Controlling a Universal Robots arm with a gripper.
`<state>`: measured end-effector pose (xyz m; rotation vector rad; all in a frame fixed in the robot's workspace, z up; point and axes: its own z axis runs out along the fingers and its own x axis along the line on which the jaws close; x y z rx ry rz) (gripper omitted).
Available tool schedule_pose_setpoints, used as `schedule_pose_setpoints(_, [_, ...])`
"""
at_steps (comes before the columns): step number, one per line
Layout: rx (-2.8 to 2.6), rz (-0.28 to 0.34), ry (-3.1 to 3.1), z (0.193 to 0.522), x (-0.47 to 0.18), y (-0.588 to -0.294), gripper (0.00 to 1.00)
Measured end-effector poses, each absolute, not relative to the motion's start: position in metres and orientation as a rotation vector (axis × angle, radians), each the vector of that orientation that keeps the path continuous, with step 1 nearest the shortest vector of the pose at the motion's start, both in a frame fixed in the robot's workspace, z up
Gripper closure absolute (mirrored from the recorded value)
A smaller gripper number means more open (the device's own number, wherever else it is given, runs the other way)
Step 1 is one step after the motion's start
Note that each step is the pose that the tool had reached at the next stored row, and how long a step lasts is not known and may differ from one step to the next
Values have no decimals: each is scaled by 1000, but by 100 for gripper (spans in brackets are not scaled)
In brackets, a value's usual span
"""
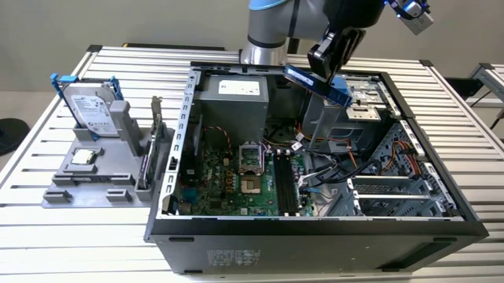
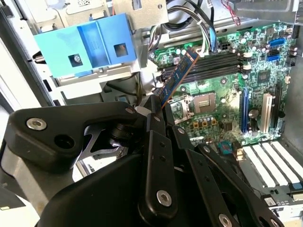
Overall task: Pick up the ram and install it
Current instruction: 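Insert the ram into the slot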
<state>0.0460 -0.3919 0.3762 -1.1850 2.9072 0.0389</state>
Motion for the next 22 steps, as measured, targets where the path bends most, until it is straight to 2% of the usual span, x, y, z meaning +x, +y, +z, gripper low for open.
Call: schedule_pose_setpoints(22, [-1017, 39, 2969, 376, 46, -393, 100])
